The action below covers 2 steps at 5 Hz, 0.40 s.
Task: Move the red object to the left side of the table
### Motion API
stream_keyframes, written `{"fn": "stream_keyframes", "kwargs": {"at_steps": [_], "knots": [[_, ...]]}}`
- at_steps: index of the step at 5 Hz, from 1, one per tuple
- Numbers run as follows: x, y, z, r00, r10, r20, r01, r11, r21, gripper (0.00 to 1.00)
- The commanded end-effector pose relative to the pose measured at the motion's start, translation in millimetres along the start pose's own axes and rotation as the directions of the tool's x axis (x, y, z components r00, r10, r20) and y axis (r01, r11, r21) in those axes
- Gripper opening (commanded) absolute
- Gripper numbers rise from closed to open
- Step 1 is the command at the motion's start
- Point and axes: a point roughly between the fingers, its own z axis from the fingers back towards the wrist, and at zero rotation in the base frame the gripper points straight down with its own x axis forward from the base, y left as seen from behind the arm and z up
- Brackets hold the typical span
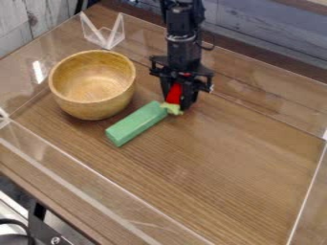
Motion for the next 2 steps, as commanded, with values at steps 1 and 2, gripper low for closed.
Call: {"fn": "stream_keyframes", "kwargs": {"at_steps": [1, 2], "knots": [[3.6, -9, 45.0, 0.994, -0.033, 0.104, 0.033, 0.999, -0.001, 0.00], [-7.3, -7, 54.0, 0.993, -0.046, 0.111, 0.046, 0.999, 0.005, 0.00]]}}
